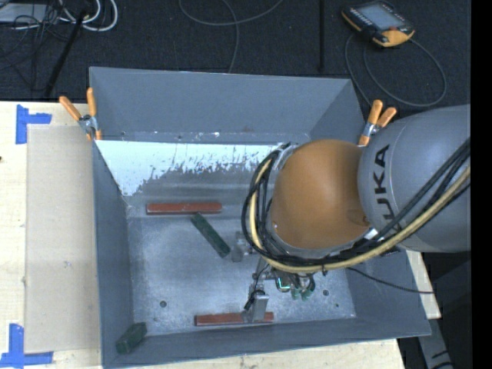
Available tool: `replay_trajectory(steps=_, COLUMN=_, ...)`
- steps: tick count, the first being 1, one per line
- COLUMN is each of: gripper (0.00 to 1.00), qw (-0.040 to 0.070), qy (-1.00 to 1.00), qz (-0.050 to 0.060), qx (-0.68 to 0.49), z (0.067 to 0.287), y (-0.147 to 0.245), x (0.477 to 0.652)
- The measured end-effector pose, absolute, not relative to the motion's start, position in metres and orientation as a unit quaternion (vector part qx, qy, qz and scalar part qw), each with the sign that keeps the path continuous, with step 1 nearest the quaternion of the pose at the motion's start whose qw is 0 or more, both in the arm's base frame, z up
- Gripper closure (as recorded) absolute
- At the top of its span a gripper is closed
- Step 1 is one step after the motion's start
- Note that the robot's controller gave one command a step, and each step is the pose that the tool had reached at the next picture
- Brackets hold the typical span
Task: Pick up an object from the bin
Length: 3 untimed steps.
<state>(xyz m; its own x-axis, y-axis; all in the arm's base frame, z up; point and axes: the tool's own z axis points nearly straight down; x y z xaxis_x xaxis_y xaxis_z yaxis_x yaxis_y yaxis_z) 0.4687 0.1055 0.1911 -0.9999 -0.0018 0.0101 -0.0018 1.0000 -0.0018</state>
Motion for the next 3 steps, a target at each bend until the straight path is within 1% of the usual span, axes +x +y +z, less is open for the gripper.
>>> replay_trajectory(steps=1, gripper=0.0, qw=0.001, qy=-1.0, qz=0.0, qx=-0.001, z=0.195, y=0.105, x=0.47)
replay_trajectory(steps=2, gripper=0.0, qw=-0.002, qy=-1.0, qz=0.0, qx=0.017, z=0.144, y=0.125, x=0.472)
replay_trajectory(steps=3, gripper=0.0, qw=-0.001, qy=-1.0, qz=0.0, qx=0.021, z=0.129, y=0.13, x=0.472)
